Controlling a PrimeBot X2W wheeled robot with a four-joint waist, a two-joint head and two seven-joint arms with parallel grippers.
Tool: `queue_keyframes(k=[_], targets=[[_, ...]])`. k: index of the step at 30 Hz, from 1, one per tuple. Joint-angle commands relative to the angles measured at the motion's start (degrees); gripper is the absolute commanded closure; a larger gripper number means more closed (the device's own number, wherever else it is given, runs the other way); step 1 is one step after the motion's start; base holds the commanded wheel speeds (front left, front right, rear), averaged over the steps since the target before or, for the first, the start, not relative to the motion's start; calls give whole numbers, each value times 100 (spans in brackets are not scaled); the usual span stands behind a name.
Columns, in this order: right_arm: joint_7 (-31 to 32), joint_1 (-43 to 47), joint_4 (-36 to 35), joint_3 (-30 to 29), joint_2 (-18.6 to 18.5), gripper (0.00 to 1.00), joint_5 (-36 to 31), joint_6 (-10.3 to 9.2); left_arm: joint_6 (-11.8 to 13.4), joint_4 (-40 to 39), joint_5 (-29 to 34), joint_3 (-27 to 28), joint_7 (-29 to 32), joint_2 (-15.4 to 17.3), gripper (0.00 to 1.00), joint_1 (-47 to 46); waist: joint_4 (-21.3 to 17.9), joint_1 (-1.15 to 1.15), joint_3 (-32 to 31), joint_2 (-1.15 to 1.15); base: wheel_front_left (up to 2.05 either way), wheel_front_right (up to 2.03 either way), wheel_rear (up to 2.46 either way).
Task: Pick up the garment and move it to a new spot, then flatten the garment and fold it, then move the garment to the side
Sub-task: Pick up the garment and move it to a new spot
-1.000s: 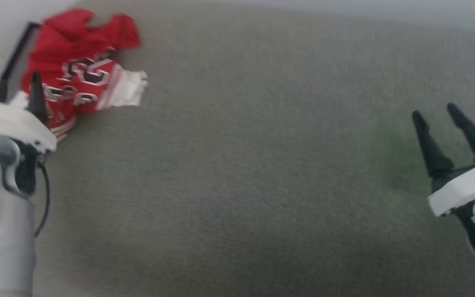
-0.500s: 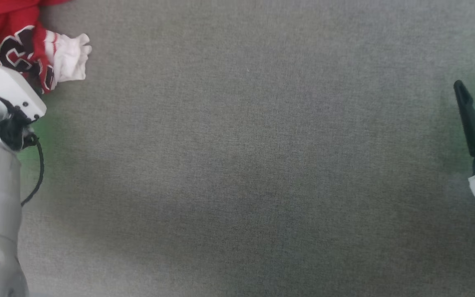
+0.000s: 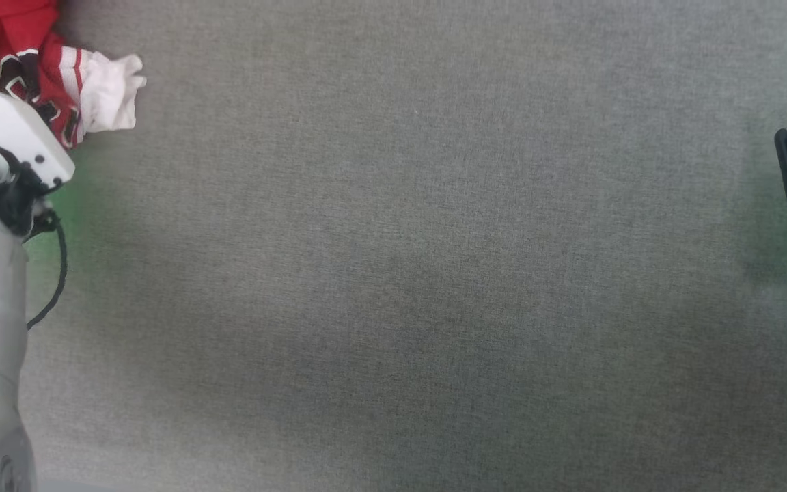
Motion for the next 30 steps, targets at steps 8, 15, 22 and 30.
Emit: queue_keyframes(k=[8, 15, 22, 30], targets=[[-171, 122, 228, -39, 205, 0, -15, 0, -261, -239, 335, -340, -864, 389, 100, -190, 123, 0, -651, 0, 0, 0, 0], [-284, 253, 474, 33, 436, 0, -50, -1, -399, -706, 612, -719, -1234, 683, 100, -487, 278, 0, -1295, 0, 0, 0, 0], [-412, 361, 687, 119, 728, 0, -91, 0, -474, -1602, 814, -1130, -1029, 775, 100, -676, 379, 0, -1871, 0, 0, 0, 0], [-549, 395, 872, 151, 969, 0, -153, 0, -504, -3407, 630, -1412, -114, 811, 100, -96, 222, 0, -2287, 0, 0, 0, 0]])
